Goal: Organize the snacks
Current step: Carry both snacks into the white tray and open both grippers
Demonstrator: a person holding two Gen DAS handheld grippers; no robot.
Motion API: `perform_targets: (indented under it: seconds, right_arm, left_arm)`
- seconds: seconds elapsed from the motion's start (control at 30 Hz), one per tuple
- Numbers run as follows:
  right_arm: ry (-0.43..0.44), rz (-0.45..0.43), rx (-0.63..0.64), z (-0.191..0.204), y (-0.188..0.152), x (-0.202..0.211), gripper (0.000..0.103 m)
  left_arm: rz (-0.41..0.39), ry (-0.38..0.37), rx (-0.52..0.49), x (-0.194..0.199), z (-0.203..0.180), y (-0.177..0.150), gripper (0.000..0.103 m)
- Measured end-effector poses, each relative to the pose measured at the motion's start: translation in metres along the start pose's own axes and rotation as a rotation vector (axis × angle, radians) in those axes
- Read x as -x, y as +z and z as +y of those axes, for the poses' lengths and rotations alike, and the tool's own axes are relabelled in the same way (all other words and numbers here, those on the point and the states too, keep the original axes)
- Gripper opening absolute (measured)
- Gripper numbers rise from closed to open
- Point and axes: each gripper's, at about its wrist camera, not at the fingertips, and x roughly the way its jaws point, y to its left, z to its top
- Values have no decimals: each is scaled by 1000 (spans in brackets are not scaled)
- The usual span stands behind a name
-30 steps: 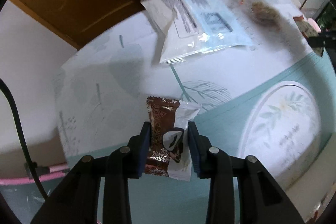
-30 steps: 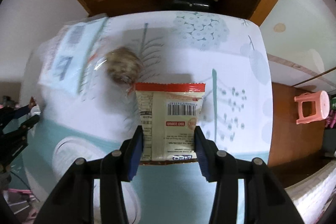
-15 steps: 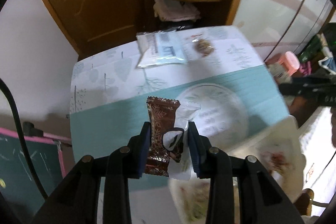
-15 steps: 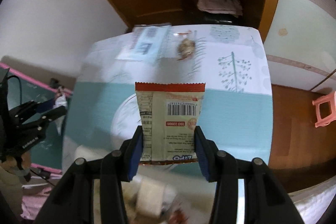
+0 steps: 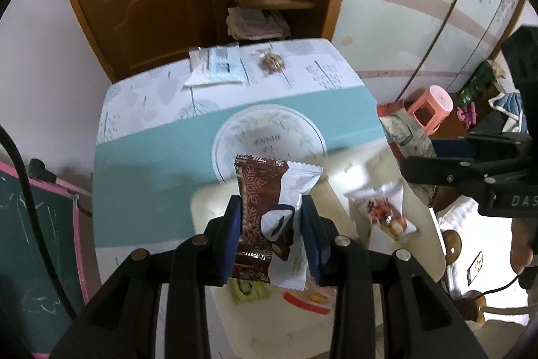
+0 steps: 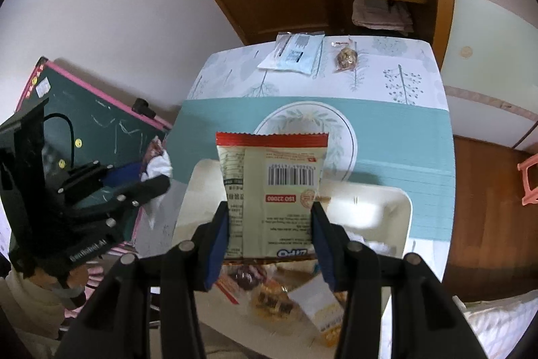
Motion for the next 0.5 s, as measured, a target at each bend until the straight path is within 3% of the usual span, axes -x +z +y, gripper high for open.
perform_targets:
  seconds: [0.23, 0.5]
  right_arm:
    - [-27, 34, -35, -4, -34, -5, 47]
    - [-75, 77, -54, -10, -46, -13, 47]
  left_arm:
    - [70, -11, 20, -14, -18, -30, 33]
    - [139, 2, 12, -27, -23, -54, 33]
